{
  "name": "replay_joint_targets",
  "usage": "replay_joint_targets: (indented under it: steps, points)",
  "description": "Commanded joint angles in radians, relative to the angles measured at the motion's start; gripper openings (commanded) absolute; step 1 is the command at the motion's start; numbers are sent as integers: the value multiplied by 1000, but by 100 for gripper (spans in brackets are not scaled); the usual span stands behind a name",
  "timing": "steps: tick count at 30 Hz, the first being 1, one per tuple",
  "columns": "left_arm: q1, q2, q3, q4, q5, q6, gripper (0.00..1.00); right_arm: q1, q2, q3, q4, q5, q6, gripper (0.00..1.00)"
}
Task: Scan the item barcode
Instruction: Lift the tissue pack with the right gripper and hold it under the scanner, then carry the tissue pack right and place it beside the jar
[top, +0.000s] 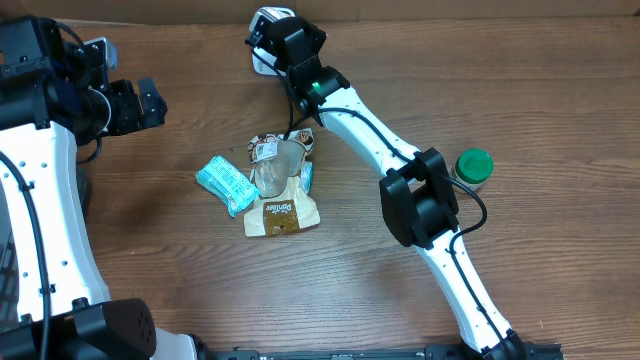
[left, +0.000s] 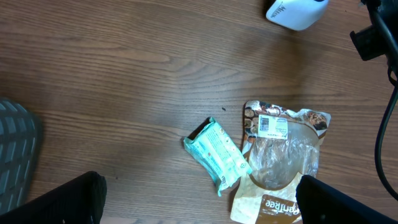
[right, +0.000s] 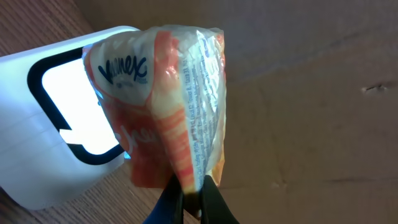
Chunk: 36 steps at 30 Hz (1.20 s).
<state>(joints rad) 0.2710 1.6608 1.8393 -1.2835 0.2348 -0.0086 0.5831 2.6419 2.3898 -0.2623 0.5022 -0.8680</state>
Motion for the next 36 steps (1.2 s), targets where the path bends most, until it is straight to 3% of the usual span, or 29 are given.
replay_joint_targets:
  steps: [1,7,16,21,24,28,33,36]
  points:
    - [3,3,21,2,1,-16,100,-5,7,18,6,23,3,4]
    - [3,3,21,1,1,-16,100,-1,5,19,7,38,34,4]
    - [3,3,21,2,1,-16,100,0,-176,19,-92,-51,392,4]
    - [3,3,21,2,1,-16,100,-8,-387,19,-410,-244,849,4]
    - [3,3,21,2,1,-16,100,-30,-492,19,-636,-343,1029,4]
    - [3,3,21,2,1,-16,100,-73,-575,19,-969,-404,1182,4]
    - [3,3,21,2,1,-16,100,-161,-550,-36,-1339,-437,1307,4]
    - [3,3,21,2,1,-16,100,-193,-544,-160,-1329,-455,1318,4]
